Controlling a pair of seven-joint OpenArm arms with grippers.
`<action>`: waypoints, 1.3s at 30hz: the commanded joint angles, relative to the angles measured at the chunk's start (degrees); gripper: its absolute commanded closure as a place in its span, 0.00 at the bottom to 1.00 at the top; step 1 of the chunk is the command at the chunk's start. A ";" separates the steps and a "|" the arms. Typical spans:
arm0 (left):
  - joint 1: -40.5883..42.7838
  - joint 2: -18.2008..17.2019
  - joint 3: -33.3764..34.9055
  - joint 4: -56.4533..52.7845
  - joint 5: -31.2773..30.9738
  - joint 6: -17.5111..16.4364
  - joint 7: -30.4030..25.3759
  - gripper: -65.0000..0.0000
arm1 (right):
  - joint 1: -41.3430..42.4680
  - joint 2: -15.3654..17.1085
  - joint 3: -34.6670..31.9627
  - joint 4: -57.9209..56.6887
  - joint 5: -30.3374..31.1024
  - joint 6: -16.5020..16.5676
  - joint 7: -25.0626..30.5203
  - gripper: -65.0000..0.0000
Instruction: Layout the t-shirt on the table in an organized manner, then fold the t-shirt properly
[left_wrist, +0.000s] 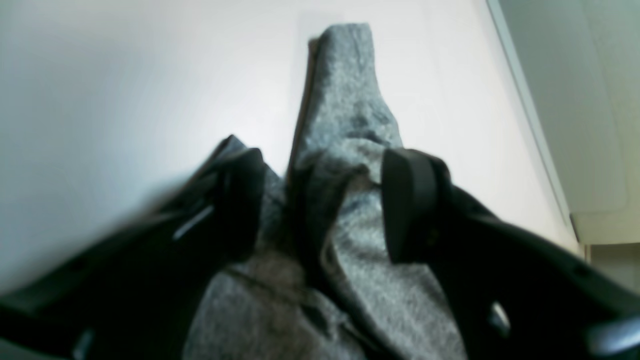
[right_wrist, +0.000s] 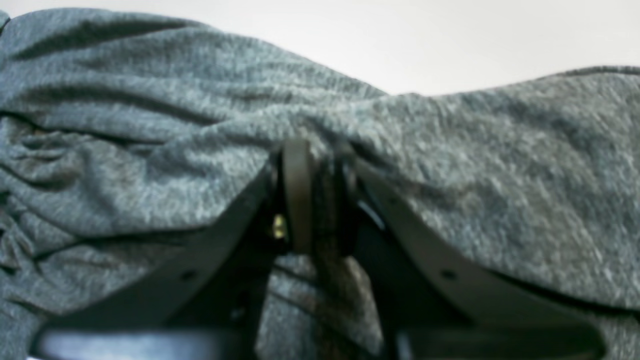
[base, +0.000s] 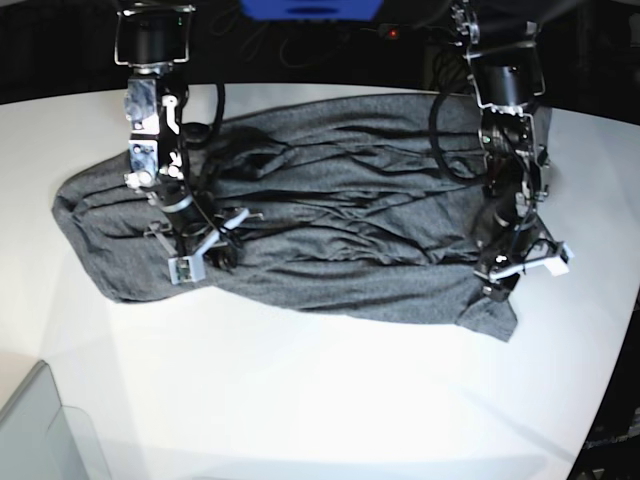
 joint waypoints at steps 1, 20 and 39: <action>1.40 -0.81 -0.15 1.77 -1.37 3.49 4.24 0.41 | 0.79 0.17 0.16 1.19 0.55 0.55 1.64 0.89; -5.99 -3.71 13.65 9.60 5.31 4.10 9.43 0.41 | 1.14 0.87 -0.02 1.37 0.55 0.55 1.64 0.89; -11.53 -1.33 25.17 3.62 33.62 4.10 9.69 0.41 | 1.23 0.87 -0.02 1.01 0.55 0.55 1.64 0.89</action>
